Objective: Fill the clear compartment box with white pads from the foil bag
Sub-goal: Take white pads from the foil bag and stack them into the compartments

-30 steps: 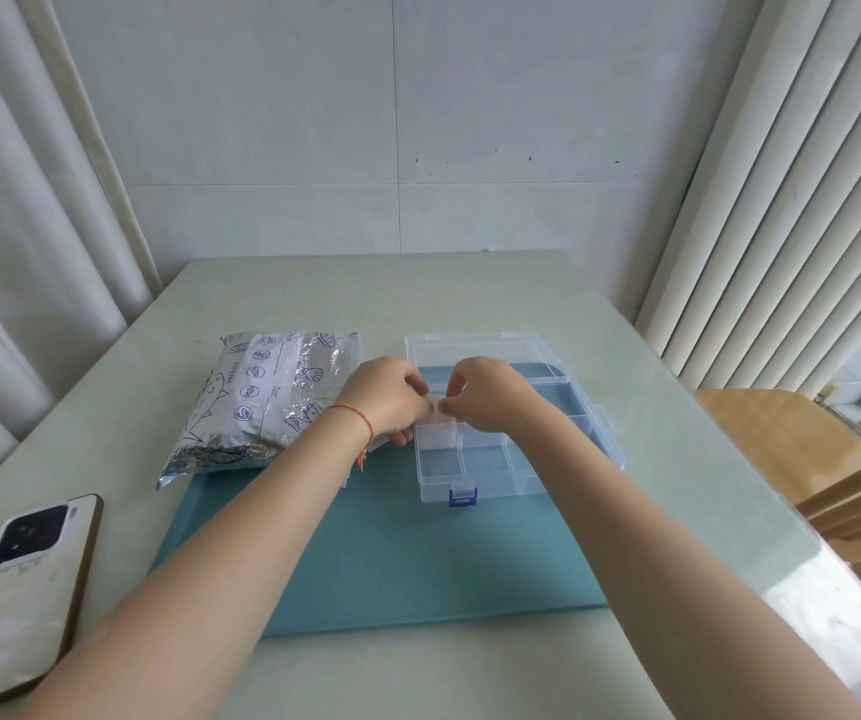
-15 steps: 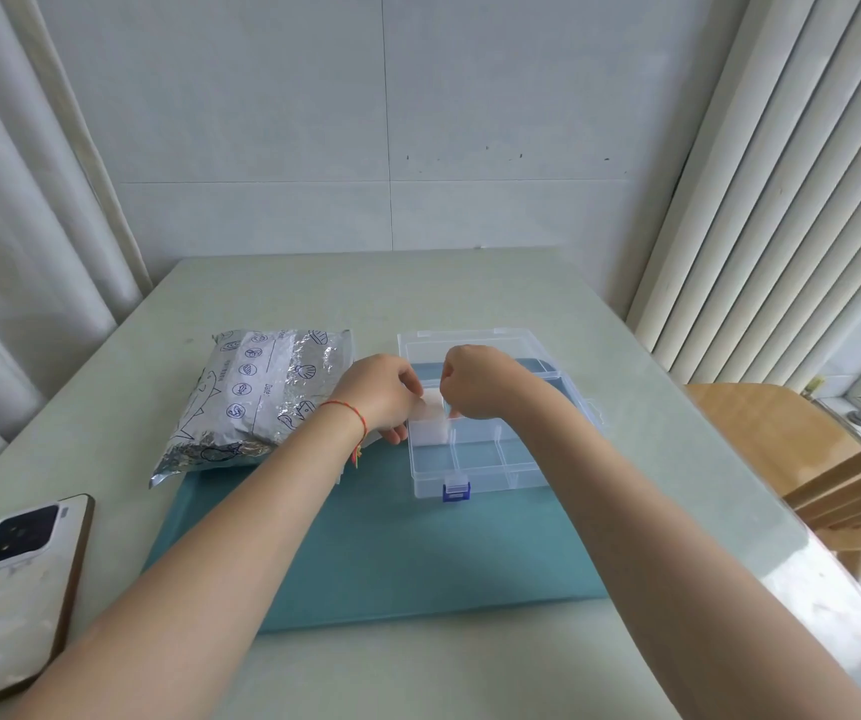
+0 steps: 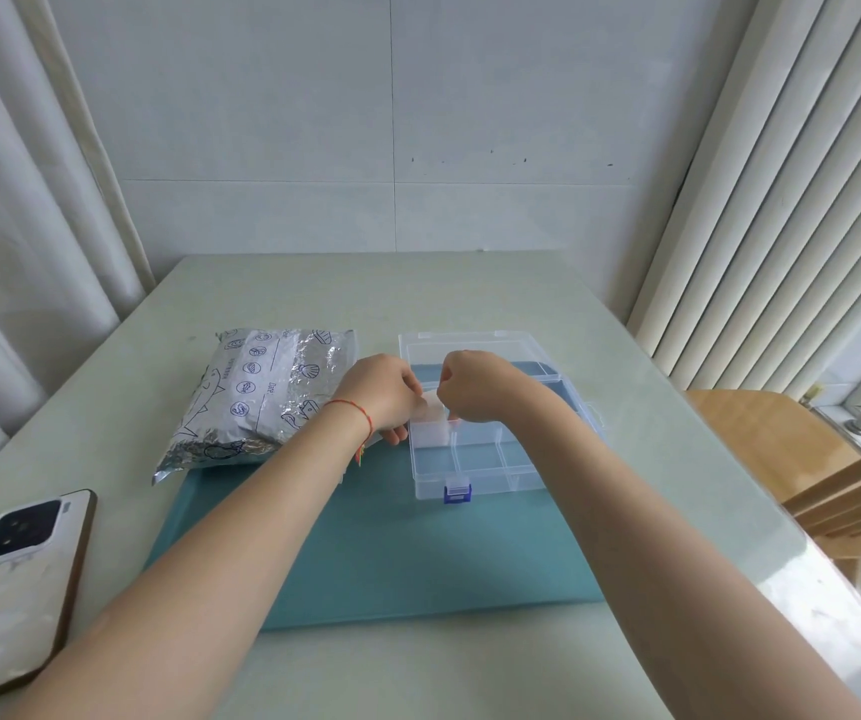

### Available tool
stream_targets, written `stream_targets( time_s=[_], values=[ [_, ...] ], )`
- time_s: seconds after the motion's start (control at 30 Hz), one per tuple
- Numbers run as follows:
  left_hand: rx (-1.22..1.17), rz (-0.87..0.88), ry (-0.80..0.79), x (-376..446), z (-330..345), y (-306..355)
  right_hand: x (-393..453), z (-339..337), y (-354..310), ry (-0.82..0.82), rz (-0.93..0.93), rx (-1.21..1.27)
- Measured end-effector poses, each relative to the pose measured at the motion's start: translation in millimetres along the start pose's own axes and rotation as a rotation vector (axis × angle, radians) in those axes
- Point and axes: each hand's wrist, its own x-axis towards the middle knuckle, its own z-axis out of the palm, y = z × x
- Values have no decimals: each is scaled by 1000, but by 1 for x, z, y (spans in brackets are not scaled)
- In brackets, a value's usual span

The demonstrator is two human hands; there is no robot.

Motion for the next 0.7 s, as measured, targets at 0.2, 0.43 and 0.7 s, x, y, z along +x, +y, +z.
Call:
stream_targets(
  time_s=[0.2, 0.43, 0.7],
  values=[
    [166, 112, 367, -4, -28, -10, 4, -4, -10, 265, -70, 105],
    [563, 17, 361, -8, -42, -43, 27, 22, -55, 93, -221, -8],
    [281, 22, 322, -8, -42, -73, 46, 29, -63, 27, -201, -116]
  ],
)
